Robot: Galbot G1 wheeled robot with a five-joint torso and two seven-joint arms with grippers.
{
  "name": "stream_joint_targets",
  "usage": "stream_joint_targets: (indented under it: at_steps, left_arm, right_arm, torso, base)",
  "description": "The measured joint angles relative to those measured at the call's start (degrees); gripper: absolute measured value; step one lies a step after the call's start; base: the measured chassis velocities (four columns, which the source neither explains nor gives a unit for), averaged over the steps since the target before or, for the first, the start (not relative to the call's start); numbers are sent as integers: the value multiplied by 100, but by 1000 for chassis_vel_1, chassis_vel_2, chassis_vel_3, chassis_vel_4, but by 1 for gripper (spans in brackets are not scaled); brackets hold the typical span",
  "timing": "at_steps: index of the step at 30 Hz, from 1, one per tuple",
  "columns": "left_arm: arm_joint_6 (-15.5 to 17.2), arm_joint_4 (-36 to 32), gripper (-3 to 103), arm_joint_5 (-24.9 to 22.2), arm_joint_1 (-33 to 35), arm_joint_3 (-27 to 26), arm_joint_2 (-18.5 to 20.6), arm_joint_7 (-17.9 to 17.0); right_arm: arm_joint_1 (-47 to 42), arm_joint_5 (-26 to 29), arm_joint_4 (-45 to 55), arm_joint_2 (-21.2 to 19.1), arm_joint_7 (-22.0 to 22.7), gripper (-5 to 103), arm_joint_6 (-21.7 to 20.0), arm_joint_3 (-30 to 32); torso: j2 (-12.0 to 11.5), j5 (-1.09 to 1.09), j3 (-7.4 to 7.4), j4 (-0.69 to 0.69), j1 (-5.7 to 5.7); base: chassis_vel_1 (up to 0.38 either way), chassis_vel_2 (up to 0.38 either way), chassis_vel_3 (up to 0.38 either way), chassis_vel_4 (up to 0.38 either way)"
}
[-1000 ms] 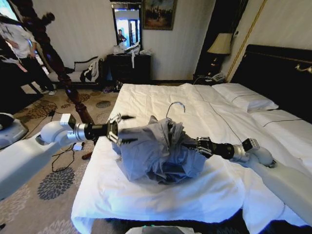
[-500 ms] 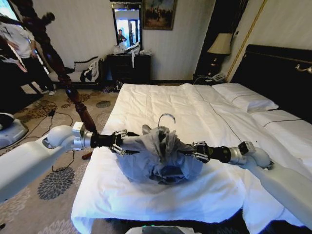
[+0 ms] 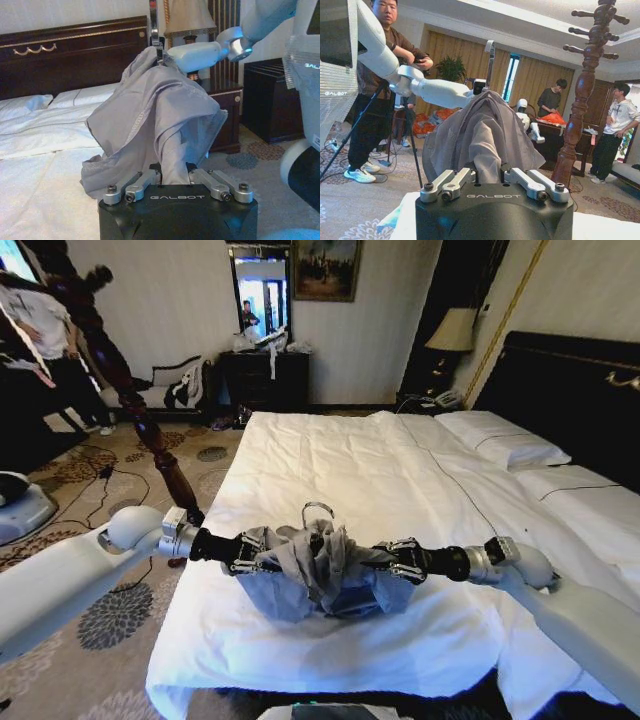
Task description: Pick up the clothes from the bed and hang them on the clothes hanger.
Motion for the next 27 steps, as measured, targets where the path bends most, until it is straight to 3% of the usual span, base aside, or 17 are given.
stream_joint_targets:
  at_steps: [6,9,11,16,18,22,25,27]
  left_arm:
    - [41,83,17,62,-11,6,-45,118]
    - [55,156,17,98,-4,5,-87,184]
    - [55,176,17,110,6,-1,-90,199]
    - [50,357,17,158,134,-128,-138,251]
    - [48,385,17,154,155,-154,-150,241]
    - [95,582,17,-115,383,-523,-289,9]
    - [161,679,17,-391,548,-774,-368,-141]
    - [200,743,17,-607,643,-923,-397,-237]
  right_arm:
    - [7,32,-29,-13,-3,16,16,20]
    - [15,132,-84,-15,11,33,70,13]
    - [15,174,-101,-15,13,33,94,3]
    - [9,649,-176,-12,-52,60,242,-26]
    - [9,744,-176,-7,-65,60,251,-27]
    - [5,1722,-77,25,-48,81,260,-1]
    - [58,2204,28,40,122,86,255,69]
    - [115,2431,88,42,268,97,248,122]
  torso:
    - [0,1,0,-1,0]
    - [0,0,0,0,0]
    - [0,0,0,-1,0]
    - [0,0,0,0,0]
    - [0,0,0,0,0]
    - [0,0,0,0,0]
    - [0,-1,0,-1,0]
    - [0,-1,0,0,0]
  base:
    - [0,0,0,0]
    - [0,0,0,0]
    - [0,0,0,0]
    - [0,0,0,0]
    - [0,0,0,0]
    - [0,0,0,0]
    - [0,0,0,0]
    - [0,0,0,0]
